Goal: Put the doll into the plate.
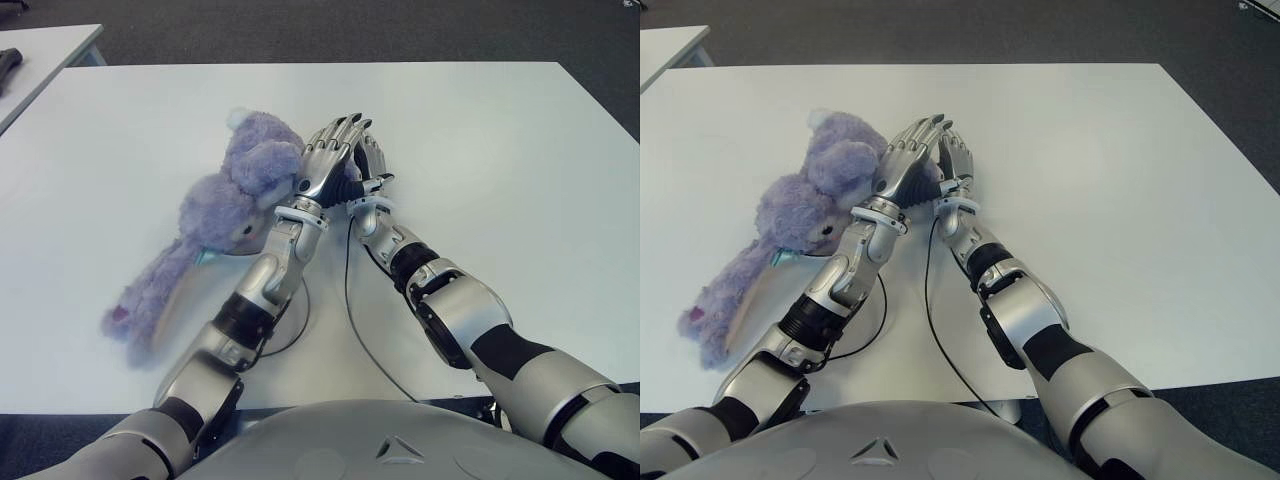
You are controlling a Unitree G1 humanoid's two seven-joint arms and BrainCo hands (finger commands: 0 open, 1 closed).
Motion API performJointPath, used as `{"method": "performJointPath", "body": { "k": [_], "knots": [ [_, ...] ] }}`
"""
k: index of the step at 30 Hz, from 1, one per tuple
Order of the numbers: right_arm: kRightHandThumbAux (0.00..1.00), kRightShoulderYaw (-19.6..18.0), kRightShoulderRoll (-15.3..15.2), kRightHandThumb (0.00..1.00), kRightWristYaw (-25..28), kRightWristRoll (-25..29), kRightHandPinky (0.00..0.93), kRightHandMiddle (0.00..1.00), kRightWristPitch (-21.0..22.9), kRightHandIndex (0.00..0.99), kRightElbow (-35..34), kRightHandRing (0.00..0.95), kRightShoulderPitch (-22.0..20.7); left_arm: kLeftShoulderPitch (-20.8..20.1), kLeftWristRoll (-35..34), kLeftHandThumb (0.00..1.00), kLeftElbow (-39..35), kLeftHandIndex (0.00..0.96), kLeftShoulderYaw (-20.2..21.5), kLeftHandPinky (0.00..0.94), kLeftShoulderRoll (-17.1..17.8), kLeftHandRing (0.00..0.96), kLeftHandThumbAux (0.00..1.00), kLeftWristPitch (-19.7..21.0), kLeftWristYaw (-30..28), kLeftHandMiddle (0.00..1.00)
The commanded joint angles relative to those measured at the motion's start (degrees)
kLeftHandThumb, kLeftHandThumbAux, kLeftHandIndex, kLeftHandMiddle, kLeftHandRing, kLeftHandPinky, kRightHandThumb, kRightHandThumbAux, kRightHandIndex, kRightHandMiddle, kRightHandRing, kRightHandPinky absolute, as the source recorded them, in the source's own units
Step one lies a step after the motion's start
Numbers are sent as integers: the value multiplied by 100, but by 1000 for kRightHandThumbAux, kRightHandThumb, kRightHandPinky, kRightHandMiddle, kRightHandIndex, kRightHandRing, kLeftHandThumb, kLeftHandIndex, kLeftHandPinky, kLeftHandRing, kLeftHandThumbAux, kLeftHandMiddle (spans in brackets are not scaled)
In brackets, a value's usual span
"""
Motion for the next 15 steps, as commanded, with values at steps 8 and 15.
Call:
{"method": "performJointPath", "body": {
  "k": [8,15],
  "knots": [
    [707,534,371,715,-357,-446,111,150,877,423,798,121,1140,15,-161,88,308,0,-72,0,81,0,226,-157,-106,0],
    [711,874,411,693,-1316,-863,0,102,1397,417,811,3,1160,-34,-53,69,256,0,-143,0,69,0,178,-75,-159,0]
  ]
}}
